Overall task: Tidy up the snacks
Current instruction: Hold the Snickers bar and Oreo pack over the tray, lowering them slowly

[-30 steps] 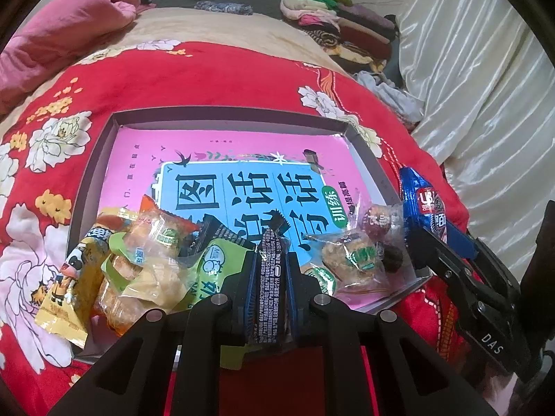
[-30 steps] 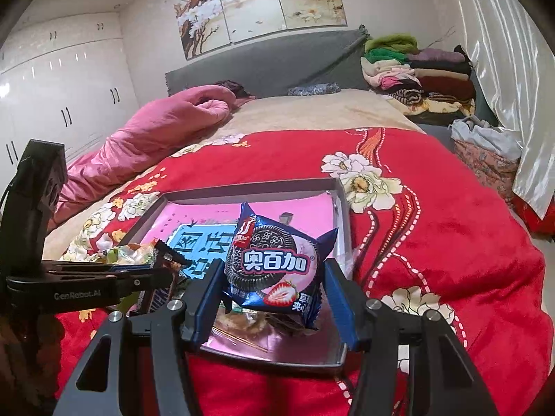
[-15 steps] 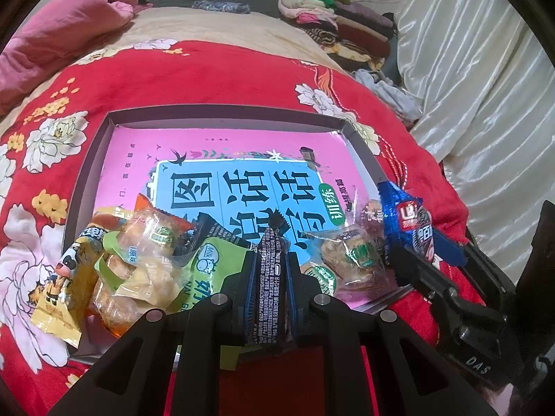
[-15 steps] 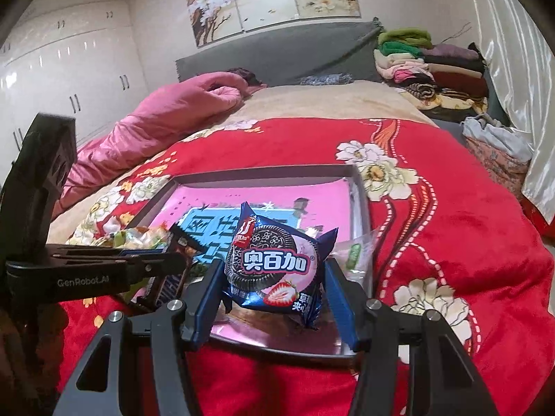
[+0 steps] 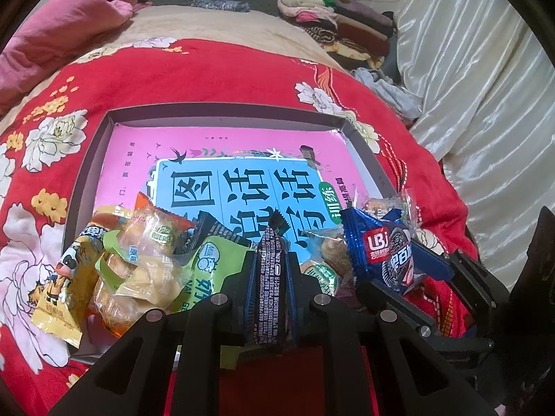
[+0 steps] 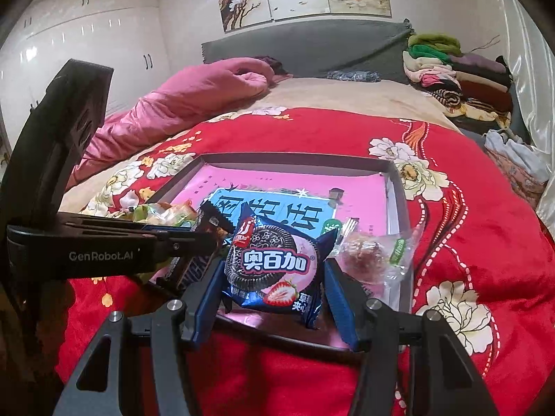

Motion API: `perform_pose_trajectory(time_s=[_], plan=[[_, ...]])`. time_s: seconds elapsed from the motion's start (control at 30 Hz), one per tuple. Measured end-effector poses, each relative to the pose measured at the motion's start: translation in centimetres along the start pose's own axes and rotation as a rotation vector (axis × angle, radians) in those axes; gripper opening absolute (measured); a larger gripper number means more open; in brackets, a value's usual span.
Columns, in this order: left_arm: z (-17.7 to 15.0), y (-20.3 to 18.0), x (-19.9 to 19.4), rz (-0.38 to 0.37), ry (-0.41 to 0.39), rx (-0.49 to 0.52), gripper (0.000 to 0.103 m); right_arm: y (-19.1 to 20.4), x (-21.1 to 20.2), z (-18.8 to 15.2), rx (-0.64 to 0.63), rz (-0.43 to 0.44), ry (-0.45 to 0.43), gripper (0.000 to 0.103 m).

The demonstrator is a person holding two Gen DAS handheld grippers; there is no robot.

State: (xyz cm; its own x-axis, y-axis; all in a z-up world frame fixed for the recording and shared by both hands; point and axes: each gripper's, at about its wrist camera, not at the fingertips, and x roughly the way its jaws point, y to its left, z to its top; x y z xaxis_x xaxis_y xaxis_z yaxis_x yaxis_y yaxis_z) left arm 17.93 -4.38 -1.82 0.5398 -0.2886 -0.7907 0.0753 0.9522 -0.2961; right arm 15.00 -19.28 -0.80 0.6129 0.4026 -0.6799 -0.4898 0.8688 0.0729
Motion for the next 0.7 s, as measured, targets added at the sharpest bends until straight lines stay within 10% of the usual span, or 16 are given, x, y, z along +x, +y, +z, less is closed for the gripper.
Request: perform_pose_trajectory(time_s=[0.7], plan=[[-0.1, 0.3, 0.0, 0.0, 0.005, 0.001, 0.016, -0.2, -0.7, -1.0, -0.009, -0.035, 0.023, 0.057]])
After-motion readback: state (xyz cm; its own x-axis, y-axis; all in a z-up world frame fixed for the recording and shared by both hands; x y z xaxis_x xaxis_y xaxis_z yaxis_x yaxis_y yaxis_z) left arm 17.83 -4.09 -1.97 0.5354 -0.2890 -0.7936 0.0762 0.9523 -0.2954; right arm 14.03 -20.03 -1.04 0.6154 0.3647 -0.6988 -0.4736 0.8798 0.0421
